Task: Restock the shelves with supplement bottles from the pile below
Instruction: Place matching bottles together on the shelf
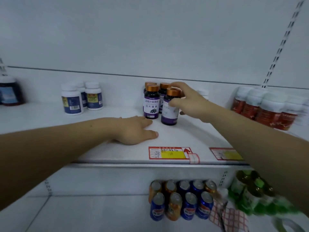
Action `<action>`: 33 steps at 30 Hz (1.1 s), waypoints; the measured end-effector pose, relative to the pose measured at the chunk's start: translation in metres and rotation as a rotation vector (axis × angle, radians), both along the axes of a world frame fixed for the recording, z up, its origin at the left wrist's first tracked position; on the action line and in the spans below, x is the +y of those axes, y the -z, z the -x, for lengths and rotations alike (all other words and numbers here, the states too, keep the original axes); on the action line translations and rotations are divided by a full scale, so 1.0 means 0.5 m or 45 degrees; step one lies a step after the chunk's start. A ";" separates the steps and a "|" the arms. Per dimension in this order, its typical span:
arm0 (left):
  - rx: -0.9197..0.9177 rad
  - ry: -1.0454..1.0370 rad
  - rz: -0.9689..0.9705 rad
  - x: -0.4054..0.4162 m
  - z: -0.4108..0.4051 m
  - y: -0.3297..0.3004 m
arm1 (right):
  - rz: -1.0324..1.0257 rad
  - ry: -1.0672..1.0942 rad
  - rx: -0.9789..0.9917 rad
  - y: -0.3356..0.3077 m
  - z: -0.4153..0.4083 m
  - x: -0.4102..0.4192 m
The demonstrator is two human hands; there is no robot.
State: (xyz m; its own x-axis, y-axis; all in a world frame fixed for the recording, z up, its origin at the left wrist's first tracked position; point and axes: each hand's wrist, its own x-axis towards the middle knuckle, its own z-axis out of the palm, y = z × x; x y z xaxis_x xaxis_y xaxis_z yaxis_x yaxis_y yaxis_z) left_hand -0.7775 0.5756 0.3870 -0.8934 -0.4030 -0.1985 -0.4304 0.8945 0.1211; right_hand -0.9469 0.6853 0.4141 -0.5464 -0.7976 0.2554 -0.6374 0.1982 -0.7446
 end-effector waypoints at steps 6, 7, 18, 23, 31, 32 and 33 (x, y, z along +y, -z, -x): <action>-0.013 -0.208 0.074 0.050 0.013 0.009 | 0.009 -0.042 0.085 0.002 0.009 0.016; -0.005 -0.230 0.095 0.055 0.012 0.012 | 0.002 -0.047 0.060 0.002 0.008 0.017; 0.069 -0.307 0.083 0.076 0.003 0.014 | -0.009 -0.066 0.328 0.015 0.016 -0.003; 0.092 -0.318 0.054 0.076 0.005 0.013 | -0.017 -0.021 0.379 0.022 0.026 -0.028; 0.153 -0.333 -0.013 0.064 0.007 0.017 | -0.028 0.025 0.397 0.028 0.025 -0.046; 0.166 -0.338 -0.036 0.062 0.007 0.016 | -0.034 0.029 0.400 0.028 0.023 -0.045; 0.184 -0.345 -0.069 0.060 0.006 0.014 | -0.039 0.033 0.404 0.027 0.022 -0.044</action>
State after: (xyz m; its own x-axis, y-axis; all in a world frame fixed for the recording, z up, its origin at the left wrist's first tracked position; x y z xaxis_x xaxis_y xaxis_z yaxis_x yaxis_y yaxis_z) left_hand -0.7804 0.6054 0.3799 -0.7753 -0.6228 -0.1049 -0.6272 0.7399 0.2432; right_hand -0.9578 0.6635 0.4005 -0.4637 -0.7941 0.3929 -0.8314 0.2367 -0.5026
